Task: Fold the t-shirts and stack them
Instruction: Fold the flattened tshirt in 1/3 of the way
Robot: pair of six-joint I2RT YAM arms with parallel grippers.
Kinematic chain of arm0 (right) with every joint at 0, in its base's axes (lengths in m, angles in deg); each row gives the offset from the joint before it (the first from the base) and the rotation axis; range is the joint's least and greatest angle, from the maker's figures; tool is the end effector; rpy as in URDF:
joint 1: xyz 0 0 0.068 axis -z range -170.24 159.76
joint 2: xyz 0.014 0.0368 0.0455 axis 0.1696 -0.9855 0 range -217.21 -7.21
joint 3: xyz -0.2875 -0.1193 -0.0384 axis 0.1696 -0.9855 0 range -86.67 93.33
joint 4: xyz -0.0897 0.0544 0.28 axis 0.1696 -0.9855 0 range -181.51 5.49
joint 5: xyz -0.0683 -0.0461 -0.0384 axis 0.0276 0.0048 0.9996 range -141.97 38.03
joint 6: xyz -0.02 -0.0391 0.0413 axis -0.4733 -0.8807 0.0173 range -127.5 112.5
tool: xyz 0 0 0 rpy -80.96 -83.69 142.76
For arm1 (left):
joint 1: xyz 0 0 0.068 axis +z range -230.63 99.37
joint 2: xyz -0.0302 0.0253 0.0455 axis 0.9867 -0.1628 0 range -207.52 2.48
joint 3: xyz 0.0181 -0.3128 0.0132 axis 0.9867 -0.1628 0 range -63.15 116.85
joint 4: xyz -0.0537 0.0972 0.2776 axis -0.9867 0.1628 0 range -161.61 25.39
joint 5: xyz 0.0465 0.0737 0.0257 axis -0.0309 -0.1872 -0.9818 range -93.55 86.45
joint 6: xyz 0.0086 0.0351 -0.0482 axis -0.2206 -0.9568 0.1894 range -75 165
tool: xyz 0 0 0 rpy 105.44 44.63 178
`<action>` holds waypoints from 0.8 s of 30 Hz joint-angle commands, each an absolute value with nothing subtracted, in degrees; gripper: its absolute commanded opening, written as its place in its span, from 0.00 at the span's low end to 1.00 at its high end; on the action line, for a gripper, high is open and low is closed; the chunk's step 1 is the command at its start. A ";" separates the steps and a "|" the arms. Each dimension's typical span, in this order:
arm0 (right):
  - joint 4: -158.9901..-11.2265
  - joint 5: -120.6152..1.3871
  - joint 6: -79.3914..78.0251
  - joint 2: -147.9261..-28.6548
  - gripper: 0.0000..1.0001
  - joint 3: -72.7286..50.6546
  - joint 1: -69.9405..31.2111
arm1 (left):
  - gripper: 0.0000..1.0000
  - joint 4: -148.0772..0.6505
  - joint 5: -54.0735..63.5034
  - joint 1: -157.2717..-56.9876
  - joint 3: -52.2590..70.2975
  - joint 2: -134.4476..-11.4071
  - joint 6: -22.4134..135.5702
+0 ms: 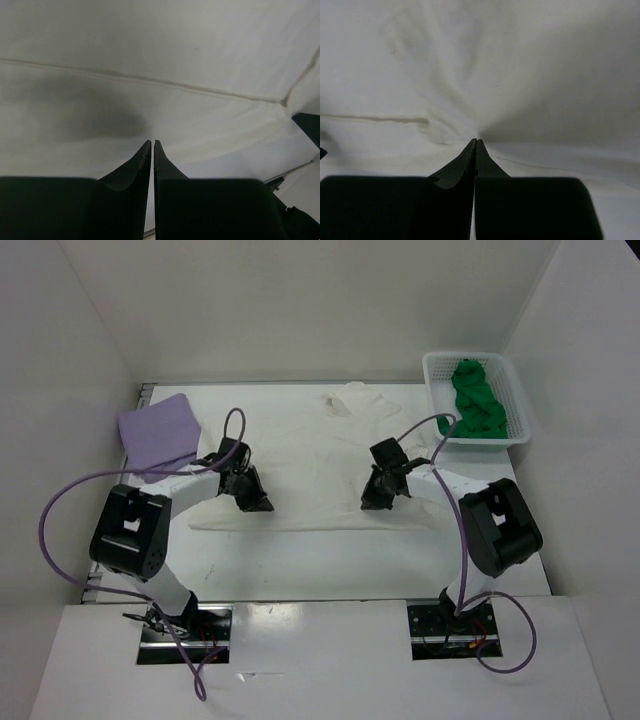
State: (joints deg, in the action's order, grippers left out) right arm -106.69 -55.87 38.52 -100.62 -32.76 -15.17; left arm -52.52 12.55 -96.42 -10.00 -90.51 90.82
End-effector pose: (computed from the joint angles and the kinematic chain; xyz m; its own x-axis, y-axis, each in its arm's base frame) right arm 0.3182 0.1513 0.1798 -0.8780 0.3835 -0.2864 0.2620 0.8858 0.3830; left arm 0.3366 -0.1080 0.1827 -0.8607 -0.4726 -0.1893 -0.3129 0.7843 -0.5357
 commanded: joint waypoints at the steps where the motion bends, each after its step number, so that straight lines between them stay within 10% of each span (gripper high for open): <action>1: -105.08 -55.14 39.44 -101.95 0.00 -33.32 -15.11 | 0.10 -53.15 11.75 -94.61 -13.30 -93.49 92.72; 17: -109.12 -61.55 52.60 -74.93 0.00 -59.50 -18.27 | 0.12 -47.70 24.12 -92.49 -36.51 -77.52 97.11; 24: -113.07 -62.27 47.89 -76.79 0.15 -44.25 -17.75 | 0.22 -36.37 19.49 -89.69 -17.05 -70.82 93.52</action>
